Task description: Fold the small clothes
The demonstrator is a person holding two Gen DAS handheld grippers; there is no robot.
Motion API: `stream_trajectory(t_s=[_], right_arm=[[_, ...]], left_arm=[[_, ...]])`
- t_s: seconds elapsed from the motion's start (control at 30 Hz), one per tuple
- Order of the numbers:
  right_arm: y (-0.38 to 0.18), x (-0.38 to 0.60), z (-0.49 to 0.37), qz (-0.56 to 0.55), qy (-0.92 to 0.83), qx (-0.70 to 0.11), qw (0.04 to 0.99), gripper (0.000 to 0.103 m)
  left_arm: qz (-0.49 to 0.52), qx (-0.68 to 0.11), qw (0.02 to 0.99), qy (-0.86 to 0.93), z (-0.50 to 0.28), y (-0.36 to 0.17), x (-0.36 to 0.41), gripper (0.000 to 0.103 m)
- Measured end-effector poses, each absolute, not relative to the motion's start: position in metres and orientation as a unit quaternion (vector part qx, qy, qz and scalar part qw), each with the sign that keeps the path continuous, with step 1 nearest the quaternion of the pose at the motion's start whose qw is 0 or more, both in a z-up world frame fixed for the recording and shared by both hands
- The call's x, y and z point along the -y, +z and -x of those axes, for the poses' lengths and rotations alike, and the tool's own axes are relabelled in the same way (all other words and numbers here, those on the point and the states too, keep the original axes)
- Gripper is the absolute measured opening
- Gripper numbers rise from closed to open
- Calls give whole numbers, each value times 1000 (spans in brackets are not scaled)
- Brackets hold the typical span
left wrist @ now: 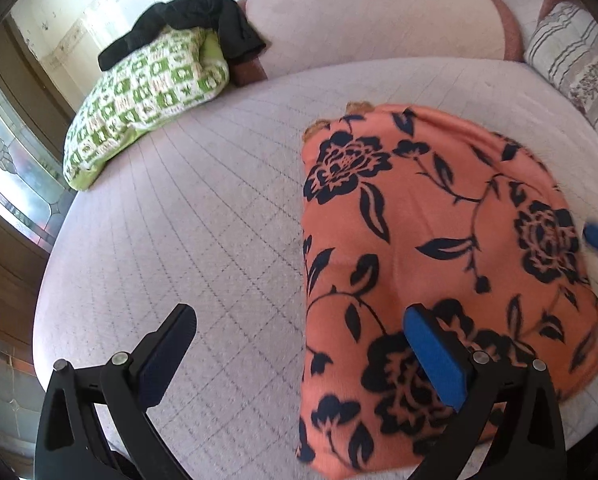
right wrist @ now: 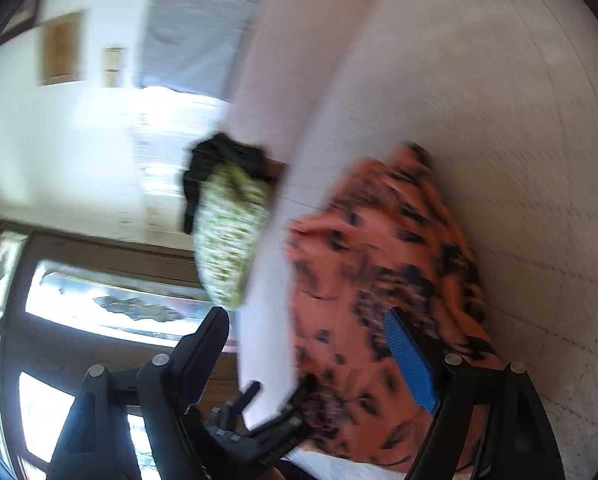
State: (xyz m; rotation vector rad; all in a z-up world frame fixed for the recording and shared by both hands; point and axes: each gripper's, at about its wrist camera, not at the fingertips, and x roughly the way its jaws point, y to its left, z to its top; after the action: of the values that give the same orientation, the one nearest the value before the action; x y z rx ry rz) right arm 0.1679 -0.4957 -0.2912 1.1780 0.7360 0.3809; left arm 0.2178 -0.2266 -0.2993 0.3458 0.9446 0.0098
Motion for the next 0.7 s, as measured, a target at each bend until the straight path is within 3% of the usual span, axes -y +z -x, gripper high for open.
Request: stream_trajectory(t_s=[0.13,0.7], right_arm=[[-272,500,-155,-526,166,-290,782,83],[-254,500,-140,-538,167,-224,795,83]], left_arm=[[-157,-435,887,-1,-204,-286,225,103],[-170,-264,948,-54,-140,-190,227,103]])
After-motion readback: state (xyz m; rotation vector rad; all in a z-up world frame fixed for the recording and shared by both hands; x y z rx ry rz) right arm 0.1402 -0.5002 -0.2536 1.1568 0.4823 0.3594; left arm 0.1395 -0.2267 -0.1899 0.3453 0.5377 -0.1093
